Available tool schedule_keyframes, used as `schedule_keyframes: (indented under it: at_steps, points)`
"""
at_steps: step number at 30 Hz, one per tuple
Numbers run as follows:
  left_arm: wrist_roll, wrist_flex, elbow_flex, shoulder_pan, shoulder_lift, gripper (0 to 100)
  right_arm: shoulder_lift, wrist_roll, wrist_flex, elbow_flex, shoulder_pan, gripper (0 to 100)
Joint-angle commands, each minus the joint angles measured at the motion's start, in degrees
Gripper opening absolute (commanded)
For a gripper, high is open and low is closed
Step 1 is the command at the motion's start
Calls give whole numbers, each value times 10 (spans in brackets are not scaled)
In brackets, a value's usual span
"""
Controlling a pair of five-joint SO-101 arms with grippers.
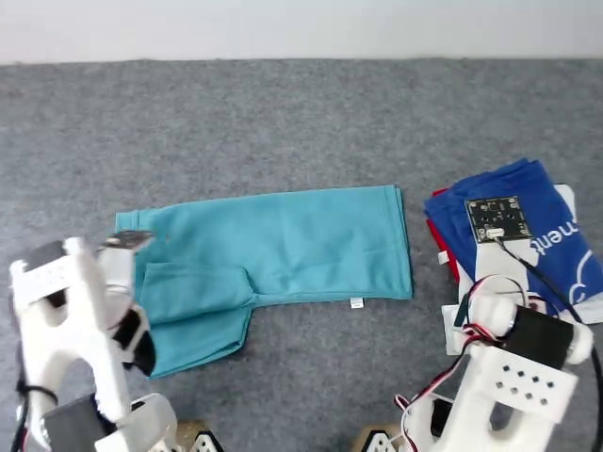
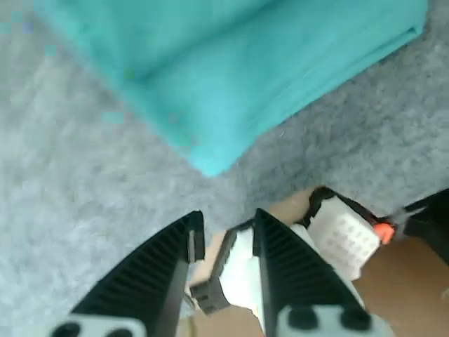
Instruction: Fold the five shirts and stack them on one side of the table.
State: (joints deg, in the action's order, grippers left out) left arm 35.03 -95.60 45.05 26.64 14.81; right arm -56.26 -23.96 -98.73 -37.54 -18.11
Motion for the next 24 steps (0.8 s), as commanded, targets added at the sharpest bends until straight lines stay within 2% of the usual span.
schedule_keyframes:
  at_steps: [1, 6, 16, 20, 24]
  points:
    - [6, 45, 26, -60, -1, 116, -4, 3, 0, 2, 4, 210]
    - [6, 93, 80, -85, -1, 116, -4, -55, -6, 2, 4, 209]
    - [4, 193, 115, -84, -1, 116, -2, -55, -6, 2, 4, 209]
    - [-20, 235, 116, -84, -1, 116, -2, -55, -7, 2, 4, 209]
    - [-11, 242, 133, -84, -1, 116, -3, -55, -7, 2, 4, 209]
